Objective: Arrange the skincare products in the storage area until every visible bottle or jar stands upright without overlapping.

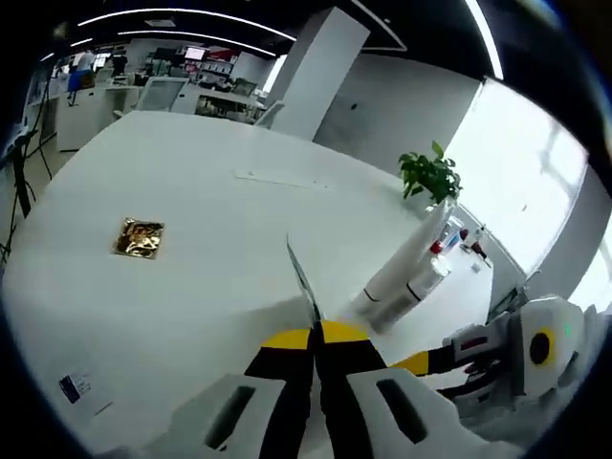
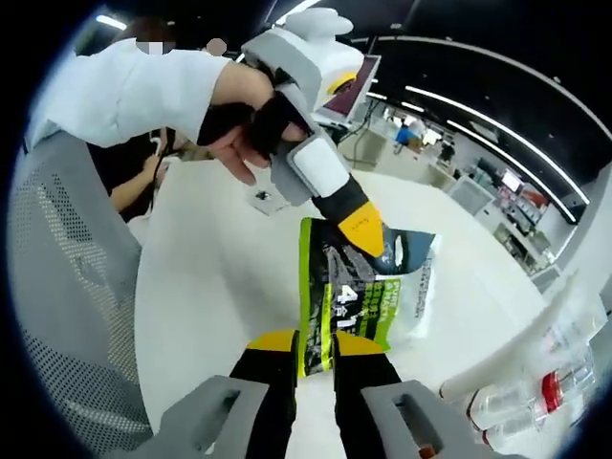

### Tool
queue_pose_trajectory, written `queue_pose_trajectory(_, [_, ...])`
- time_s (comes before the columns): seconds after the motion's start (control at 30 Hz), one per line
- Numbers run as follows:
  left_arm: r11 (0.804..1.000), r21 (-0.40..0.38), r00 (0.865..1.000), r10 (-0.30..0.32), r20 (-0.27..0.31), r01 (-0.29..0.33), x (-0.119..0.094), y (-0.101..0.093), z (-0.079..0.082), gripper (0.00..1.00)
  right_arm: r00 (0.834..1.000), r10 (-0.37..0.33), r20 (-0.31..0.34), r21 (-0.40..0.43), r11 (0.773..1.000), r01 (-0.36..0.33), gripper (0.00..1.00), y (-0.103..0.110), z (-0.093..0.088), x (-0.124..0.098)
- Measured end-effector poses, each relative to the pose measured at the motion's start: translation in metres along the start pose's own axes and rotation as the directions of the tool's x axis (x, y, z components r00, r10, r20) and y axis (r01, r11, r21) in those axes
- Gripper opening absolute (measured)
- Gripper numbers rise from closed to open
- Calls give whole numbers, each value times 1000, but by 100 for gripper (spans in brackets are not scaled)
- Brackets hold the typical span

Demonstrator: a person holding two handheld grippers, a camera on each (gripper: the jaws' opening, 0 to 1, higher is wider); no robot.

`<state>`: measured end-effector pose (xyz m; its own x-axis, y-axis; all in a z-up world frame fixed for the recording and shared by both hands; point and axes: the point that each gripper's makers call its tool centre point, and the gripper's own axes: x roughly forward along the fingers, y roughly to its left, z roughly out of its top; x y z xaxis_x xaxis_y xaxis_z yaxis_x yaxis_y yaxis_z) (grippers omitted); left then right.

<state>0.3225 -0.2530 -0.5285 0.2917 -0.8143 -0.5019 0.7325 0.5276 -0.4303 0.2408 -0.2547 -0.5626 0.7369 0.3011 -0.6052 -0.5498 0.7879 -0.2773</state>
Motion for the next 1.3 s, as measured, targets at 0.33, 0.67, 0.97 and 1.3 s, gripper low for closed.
queue_pose_trajectory(0.33, [999,-47,995,-23,98,27,-13,-3,18,0,999,-29,38,271,962,17,11,-22,-9,-23])
queue_pose_trajectory(0.67, [993,-96,980,-46,194,66,-25,-5,28,0,988,-79,131,552,834,-6,16,-43,-16,-50])
queue_pose_trajectory(0.97, [989,-114,971,-71,230,99,-29,-17,32,0,973,-87,214,695,713,-89,16,-44,-14,-59])
queue_pose_trajectory(1.3, [958,-154,926,-182,330,244,-46,-52,55,0,929,-74,363,798,540,-269,22,-43,7,-63])
